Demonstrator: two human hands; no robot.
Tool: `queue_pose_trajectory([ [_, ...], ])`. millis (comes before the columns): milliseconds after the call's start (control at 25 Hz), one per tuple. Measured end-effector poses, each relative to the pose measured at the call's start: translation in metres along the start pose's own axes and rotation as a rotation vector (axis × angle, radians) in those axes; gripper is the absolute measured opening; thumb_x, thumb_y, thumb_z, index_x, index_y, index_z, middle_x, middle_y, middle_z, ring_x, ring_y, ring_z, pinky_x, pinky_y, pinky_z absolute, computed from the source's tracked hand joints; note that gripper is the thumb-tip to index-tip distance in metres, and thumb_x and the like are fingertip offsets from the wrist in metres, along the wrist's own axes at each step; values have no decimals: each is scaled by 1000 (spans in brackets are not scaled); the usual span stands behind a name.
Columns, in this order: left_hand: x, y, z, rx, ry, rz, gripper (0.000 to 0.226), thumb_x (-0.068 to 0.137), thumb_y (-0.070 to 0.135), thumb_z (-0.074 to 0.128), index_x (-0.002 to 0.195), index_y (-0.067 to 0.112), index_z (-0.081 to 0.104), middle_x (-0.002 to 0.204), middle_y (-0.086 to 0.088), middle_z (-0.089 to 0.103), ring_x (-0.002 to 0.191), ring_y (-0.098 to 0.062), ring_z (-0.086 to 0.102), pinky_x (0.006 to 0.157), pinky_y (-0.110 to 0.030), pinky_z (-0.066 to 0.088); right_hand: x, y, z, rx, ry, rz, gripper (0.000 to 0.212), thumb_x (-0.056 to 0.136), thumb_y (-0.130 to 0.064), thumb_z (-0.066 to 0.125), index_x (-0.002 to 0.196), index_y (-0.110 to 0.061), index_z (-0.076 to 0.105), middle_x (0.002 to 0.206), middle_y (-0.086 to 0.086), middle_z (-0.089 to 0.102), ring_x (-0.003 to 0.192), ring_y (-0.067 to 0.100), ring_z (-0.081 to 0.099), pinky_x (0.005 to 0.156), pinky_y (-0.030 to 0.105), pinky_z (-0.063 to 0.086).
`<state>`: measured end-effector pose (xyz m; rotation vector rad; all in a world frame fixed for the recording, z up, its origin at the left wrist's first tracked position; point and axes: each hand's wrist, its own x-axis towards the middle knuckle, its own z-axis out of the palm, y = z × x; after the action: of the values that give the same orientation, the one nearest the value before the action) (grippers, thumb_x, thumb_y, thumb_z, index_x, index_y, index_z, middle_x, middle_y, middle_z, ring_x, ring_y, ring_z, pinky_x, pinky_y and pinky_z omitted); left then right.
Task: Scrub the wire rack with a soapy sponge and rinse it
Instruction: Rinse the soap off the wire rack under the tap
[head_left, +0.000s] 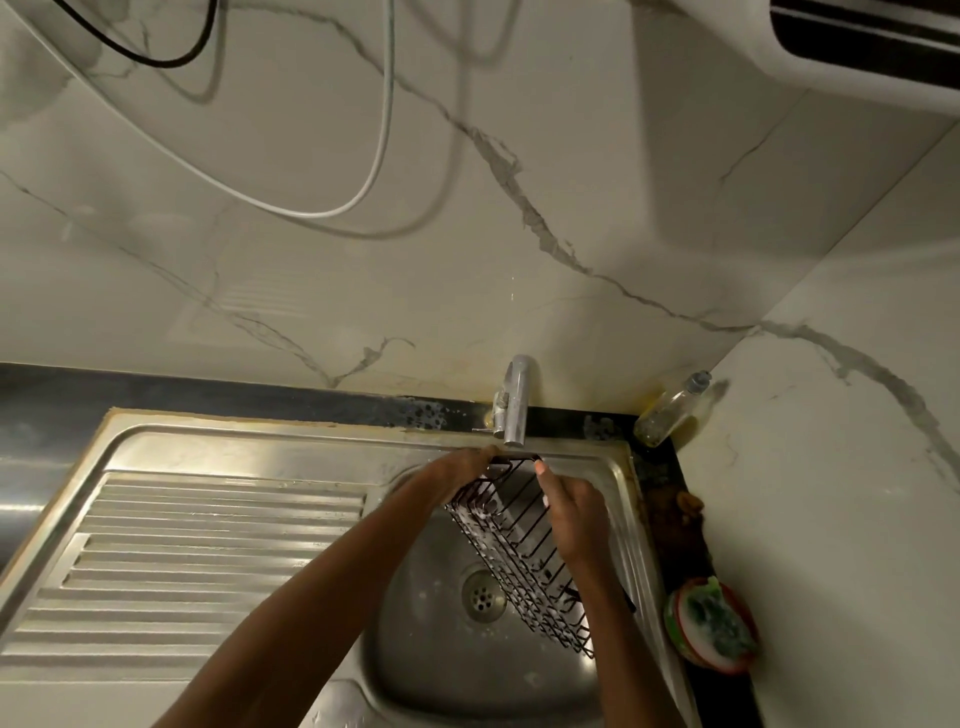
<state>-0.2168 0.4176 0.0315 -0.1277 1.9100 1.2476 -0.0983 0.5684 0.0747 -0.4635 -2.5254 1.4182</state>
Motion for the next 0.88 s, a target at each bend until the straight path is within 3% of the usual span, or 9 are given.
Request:
queue_pose_trajectory([
  [160,-15,2,11,227,97,134,46,111,41,34,137,12,58,133,-16,62,121,-32,59,101,-38,49,7,-6,12,-218,-11,14,39,102,-40,52,67,-23,56,56,1,57,47,15,51,44,17,34],
  [320,-31,4,2,434,223,146,54,112,38,28,130,0,61,114,-20,67,116,-38,64,96,-41,50,16,8,5,39,-14,129,42,97,-24,64,58,-13,53,49,-3,42,46,14,37,50,25,31],
  [480,-31,-1,-11,467,322,250,48,107,44,44,116,7,73,115,-17,73,108,-32,67,92,-39,54,20,12,3,135,159,214,46,79,-21,84,49,-7,52,45,-2,40,46,16,35,53,27,33],
  [600,-32,-10,-16,89,207,291,32,101,35,60,96,8,77,86,-2,75,84,-16,67,79,-30,54,26,22,-10,257,191,306,46,69,-24,89,66,13,60,57,22,56,53,24,48,61,32,47],
  [680,-38,-11,-15,-216,87,300,24,100,25,64,96,5,76,73,6,71,68,-6,61,68,-22,49,31,26,-21,355,184,369,48,73,-17,86,84,22,61,76,34,64,57,34,56,66,33,57],
  [760,-44,-7,-4,-409,7,293,30,103,25,58,105,0,73,79,2,75,67,-6,65,74,-24,54,28,17,-28,463,196,420,33,76,-13,84,86,15,68,78,23,69,58,23,65,59,22,57],
  [880,-36,0,12,-521,-27,230,31,108,23,46,107,-1,67,85,-7,70,77,-16,70,97,-42,55,24,17,-30,591,164,471,20,74,-15,85,86,-2,76,93,23,75,81,33,74,78,39,60],
])
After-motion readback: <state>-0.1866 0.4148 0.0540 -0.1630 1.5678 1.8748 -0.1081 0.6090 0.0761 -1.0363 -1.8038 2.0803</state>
